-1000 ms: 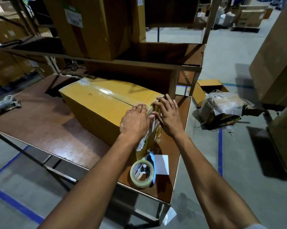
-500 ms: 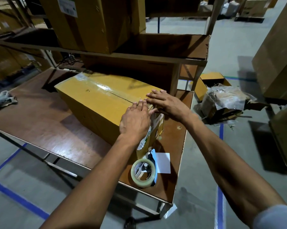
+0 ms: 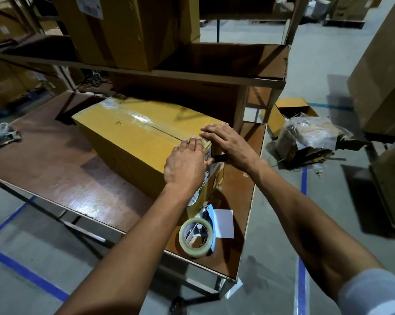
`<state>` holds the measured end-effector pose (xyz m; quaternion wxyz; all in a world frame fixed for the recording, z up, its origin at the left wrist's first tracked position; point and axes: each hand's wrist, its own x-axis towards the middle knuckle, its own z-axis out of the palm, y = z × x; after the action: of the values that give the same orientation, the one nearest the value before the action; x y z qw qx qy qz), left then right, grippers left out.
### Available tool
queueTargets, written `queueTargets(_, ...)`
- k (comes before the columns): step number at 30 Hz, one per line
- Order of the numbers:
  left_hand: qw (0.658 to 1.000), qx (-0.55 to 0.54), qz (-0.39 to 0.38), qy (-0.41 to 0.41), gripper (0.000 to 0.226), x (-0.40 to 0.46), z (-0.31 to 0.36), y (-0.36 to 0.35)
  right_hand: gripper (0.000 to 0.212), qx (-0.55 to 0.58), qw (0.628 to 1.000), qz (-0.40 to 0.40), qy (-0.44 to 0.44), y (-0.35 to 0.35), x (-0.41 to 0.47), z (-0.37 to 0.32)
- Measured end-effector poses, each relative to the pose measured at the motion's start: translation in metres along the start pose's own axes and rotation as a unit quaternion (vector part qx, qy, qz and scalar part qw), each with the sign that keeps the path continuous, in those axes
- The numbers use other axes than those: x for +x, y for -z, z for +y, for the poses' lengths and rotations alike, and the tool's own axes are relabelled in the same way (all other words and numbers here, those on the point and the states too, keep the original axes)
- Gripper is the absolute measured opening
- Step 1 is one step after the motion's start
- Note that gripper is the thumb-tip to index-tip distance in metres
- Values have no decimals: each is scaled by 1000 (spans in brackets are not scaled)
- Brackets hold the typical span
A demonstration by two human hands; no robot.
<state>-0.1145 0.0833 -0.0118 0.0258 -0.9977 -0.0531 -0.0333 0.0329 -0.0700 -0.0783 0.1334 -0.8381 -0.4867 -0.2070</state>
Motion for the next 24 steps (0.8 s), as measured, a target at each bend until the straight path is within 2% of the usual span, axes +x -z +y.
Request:
queueTargets(5,1000,16,-8,-11,89,-2,-2,-7,119,-23,999,-22,-15,-2,-3,-8)
queueTargets(8,1000,-2,-7,-8,84,-3,-1,-3,109,-20,999,-26,-6,3,-2,-8)
queueTargets(11,1000,-20,5,0,69,-4,0,1,80,17,999,-26,-11,12,0,-9)
queueTargets(13,1000,-26,6,5,64,-5,1,3,69,25,999,-26,-15,15,1,-8)
queueTargets(19,1000,-8,5,5,64,-5,2,5,70,38,998,3,-40,7,1,-12)
queueTargets(24,1000,-3,0,9,65,-3,2,4,77,28,999,-4,-18,3,1,-4)
